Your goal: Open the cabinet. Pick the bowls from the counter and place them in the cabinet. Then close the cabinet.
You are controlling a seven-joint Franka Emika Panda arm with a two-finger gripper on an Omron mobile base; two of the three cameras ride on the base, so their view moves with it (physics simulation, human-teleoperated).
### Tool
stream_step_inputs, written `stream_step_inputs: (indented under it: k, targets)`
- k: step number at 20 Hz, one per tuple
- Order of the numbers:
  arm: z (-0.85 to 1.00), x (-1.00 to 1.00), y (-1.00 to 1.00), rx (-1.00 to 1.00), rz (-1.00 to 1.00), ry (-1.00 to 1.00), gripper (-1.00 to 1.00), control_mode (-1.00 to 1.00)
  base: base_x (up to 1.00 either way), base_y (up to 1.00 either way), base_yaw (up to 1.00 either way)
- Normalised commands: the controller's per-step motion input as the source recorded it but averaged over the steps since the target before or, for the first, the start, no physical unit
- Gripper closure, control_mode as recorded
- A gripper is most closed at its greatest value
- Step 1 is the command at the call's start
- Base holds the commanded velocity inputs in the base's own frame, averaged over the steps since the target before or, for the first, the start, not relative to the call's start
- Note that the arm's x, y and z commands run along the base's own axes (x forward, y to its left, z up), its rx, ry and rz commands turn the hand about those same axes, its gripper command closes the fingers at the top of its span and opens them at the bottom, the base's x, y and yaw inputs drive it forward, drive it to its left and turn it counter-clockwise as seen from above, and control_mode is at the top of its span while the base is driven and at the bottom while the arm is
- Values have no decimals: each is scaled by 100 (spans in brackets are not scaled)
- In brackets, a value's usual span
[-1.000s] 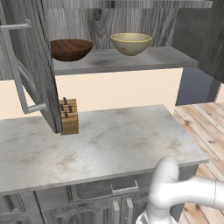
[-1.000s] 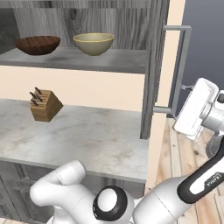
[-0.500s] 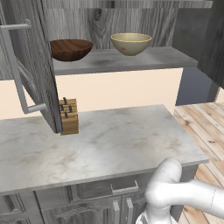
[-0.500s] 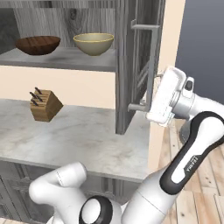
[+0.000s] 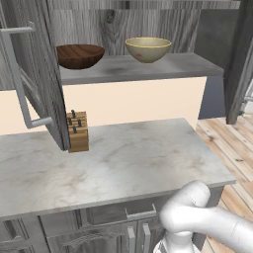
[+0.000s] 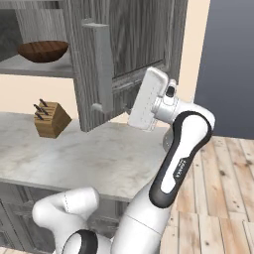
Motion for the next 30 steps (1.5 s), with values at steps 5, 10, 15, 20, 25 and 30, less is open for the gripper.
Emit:
stream_step_inputs:
  k: [5, 10, 15, 20, 25, 30]
  targets:
    - [7, 7, 100, 0, -23, -20, -100, -100, 0, 0, 0]
    - [18, 35, 86, 0, -33, -5, -100, -100, 0, 0, 0]
    - [22, 65, 59, -2, -30, 0, -100, -100, 0, 0, 0]
    - [7, 73, 50, -8, -29, 7, -100, -100, 0, 0, 0]
    - [10, 80, 34, -12, -28, 21, -100, -100, 0, 0, 0]
    - [9, 79, 27, -14, -27, 27, -100, -100, 0, 0, 0]
